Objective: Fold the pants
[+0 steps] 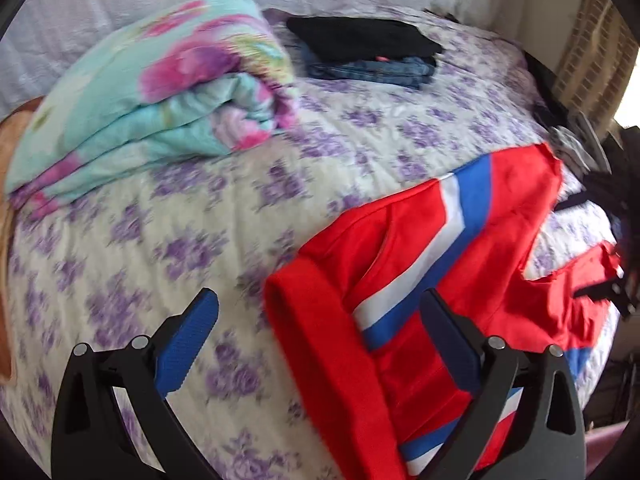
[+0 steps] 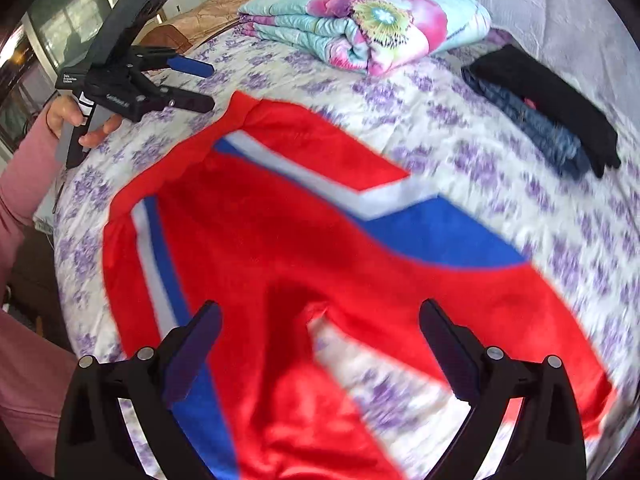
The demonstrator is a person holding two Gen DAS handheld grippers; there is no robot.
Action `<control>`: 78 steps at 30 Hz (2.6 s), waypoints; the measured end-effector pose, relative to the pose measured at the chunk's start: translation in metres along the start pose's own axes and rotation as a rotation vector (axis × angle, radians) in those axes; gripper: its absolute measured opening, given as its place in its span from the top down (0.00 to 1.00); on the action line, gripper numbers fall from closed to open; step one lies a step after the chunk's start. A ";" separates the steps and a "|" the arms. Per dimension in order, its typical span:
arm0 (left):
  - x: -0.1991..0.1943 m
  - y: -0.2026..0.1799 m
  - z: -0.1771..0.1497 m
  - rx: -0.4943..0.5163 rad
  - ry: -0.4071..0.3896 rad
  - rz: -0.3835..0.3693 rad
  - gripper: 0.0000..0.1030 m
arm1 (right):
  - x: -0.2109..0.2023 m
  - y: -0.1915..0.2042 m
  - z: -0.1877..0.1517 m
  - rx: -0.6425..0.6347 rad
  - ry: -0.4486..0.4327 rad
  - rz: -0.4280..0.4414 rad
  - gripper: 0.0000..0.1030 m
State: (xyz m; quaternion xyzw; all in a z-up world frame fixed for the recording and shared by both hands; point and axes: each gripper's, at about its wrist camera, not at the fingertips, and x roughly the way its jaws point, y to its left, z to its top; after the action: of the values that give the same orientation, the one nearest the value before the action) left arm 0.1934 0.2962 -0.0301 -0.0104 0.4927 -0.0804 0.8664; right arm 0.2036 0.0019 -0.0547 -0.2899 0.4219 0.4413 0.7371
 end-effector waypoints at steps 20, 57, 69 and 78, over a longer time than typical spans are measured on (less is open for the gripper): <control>0.100 0.004 0.054 0.303 0.306 -0.225 0.39 | 0.107 -0.114 0.094 -0.177 0.145 0.071 0.37; -0.045 -0.115 -0.171 0.575 0.073 -0.216 0.95 | 0.005 0.173 -0.140 -0.480 -0.085 -0.259 0.95; -0.071 -0.128 -0.195 0.520 -0.027 -0.201 0.37 | -0.001 0.175 -0.159 -0.276 -0.242 -0.350 0.34; -0.095 -0.202 -0.156 0.490 -0.266 -0.334 0.09 | -0.085 0.071 -0.164 0.428 -0.473 -0.282 0.10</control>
State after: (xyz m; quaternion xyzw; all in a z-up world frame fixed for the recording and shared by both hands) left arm -0.0140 0.1210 -0.0100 0.1073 0.3326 -0.3358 0.8747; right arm 0.0579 -0.1324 -0.0625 -0.0740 0.2779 0.2916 0.9123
